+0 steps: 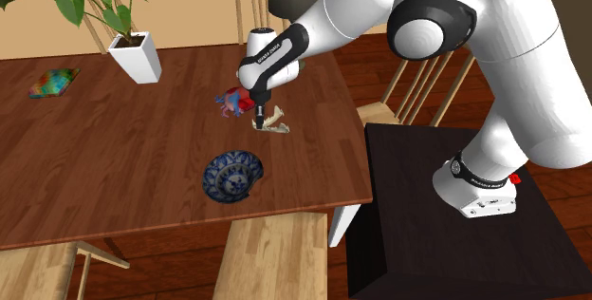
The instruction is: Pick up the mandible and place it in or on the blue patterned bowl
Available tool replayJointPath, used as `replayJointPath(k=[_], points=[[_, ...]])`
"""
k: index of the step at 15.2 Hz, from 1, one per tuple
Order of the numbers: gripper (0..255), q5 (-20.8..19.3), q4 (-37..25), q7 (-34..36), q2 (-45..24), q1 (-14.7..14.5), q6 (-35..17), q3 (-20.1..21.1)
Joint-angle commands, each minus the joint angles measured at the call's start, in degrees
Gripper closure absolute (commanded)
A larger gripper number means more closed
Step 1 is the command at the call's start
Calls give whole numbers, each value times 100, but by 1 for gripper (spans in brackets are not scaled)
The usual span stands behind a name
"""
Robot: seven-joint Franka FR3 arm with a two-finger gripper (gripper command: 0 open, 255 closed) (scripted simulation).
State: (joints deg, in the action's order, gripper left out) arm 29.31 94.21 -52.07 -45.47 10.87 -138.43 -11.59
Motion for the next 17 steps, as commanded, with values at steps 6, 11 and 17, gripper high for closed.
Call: replayJointPath(k=[6, 11, 17], points=[[255, 0, 0, 0, -2, 1, 0, 0], [255, -74, 72, 74, 233, -45, 160, -69], [255, -194, 139, 191, 565, -110, 418, -168]])
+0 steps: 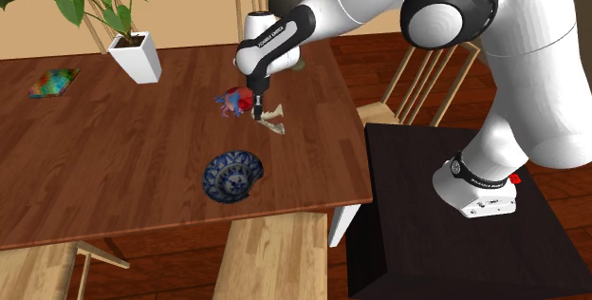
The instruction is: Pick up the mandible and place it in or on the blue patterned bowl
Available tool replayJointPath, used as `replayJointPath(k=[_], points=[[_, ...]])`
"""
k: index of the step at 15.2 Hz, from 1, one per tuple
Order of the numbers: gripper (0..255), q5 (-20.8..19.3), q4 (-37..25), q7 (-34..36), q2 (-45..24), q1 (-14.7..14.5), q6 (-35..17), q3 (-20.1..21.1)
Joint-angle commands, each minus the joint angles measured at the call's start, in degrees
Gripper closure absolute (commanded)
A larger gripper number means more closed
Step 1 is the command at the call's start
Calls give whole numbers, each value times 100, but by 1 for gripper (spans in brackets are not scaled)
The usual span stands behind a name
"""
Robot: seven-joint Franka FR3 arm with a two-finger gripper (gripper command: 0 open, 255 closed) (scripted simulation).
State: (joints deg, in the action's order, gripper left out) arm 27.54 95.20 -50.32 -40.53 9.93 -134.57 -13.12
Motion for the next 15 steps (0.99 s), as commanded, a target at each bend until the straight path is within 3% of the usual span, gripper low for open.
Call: replayJointPath(k=[1, 15], points=[[255, -39, 47, 37, 124, -26, 76, -32], [255, -337, -1, 329, 791, -144, 757, -232]])
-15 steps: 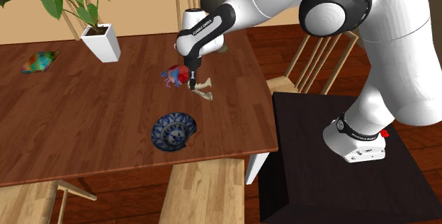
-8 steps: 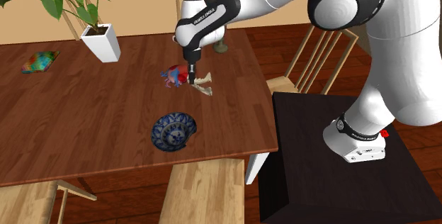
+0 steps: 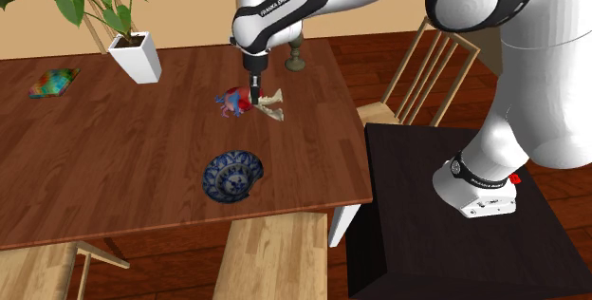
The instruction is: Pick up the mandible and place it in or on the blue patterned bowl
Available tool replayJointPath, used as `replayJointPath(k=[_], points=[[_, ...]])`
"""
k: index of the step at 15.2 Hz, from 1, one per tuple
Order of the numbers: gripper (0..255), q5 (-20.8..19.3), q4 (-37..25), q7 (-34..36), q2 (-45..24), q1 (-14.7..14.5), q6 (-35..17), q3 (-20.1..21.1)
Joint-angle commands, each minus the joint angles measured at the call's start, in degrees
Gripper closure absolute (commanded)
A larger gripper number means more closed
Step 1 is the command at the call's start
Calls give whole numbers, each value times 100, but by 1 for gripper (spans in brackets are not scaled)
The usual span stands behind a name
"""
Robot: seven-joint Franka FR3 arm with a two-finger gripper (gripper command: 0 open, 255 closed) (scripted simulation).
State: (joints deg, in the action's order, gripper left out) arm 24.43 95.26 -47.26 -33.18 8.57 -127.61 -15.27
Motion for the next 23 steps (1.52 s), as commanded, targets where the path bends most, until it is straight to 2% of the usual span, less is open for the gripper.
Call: replayJointPath(k=[1, 4, 14, 23], points=[[255, -47, -20, 44, 98, -14, 114, -29], [255, -97, -57, 94, 197, -28, 243, -57], [255, -259, 82, 1275, 294, -987, -66, 158], [255, -428, -418, 2386, -6, -1770, -82, 342]])
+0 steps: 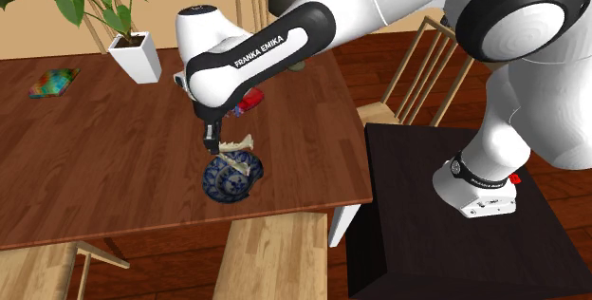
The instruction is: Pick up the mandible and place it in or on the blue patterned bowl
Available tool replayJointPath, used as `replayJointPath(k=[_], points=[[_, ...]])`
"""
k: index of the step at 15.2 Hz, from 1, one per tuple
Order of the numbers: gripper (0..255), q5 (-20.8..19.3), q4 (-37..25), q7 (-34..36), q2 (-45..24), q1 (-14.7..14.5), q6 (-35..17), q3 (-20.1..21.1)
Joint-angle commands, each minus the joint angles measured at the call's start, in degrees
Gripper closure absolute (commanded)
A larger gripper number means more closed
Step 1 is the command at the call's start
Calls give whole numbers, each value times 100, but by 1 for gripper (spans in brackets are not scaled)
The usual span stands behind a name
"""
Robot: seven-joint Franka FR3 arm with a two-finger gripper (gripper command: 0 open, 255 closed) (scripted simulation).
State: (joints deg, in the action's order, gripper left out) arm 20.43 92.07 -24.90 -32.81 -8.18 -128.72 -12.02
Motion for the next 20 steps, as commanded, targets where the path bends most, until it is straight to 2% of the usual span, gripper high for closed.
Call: replayJointPath(k=[1, 15, 20], points=[[255, -47, -189, 269, -98, -174, 44, 34], [255, 186, -71, 24, -717, -90, -674, 190], [255, 186, -71, 24, -717, -90, -674, 190]])
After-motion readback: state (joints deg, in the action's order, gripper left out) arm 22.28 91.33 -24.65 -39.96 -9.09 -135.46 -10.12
